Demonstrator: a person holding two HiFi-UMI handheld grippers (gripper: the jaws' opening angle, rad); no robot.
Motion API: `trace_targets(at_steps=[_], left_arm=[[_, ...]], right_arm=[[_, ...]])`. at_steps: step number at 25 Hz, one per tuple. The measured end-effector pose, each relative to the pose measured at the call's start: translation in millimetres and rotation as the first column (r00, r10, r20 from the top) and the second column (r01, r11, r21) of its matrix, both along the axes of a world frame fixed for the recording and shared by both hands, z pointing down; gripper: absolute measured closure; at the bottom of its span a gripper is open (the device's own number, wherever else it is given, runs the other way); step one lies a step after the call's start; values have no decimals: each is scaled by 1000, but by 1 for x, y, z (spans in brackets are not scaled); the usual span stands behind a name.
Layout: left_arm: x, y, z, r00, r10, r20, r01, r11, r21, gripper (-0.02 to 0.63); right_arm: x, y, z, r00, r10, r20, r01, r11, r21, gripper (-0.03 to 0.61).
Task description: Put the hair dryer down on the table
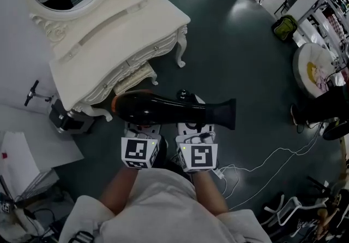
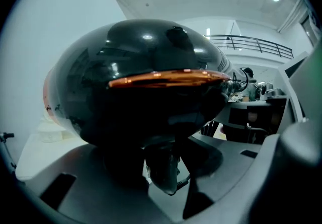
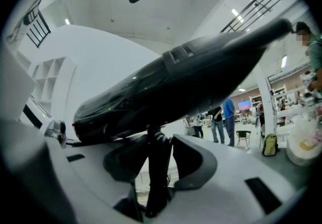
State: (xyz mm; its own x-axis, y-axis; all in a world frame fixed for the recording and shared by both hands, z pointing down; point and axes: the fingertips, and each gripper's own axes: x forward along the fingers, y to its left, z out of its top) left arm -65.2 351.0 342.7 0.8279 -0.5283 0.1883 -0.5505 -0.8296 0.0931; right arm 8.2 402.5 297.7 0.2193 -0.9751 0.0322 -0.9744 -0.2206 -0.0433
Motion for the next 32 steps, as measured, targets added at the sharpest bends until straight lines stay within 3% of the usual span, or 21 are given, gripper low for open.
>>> trace_targets(at_steps=[15, 24, 32], left_arm=[[-19, -130, 14, 987, -154, -54, 150, 987, -63, 422], [-34, -208, 7, 980, -181, -80, 177, 982, -59, 422], [-53, -248, 1, 972, -213, -103, 207, 976, -68, 422]], right_arm=[[-12, -141, 7, 989, -133, -60, 129, 989, -69, 420], [-29, -225, -3, 982, -166, -94, 160, 985, -66, 420], [-38, -267, -9, 975, -205, -86, 201, 978, -58, 420]])
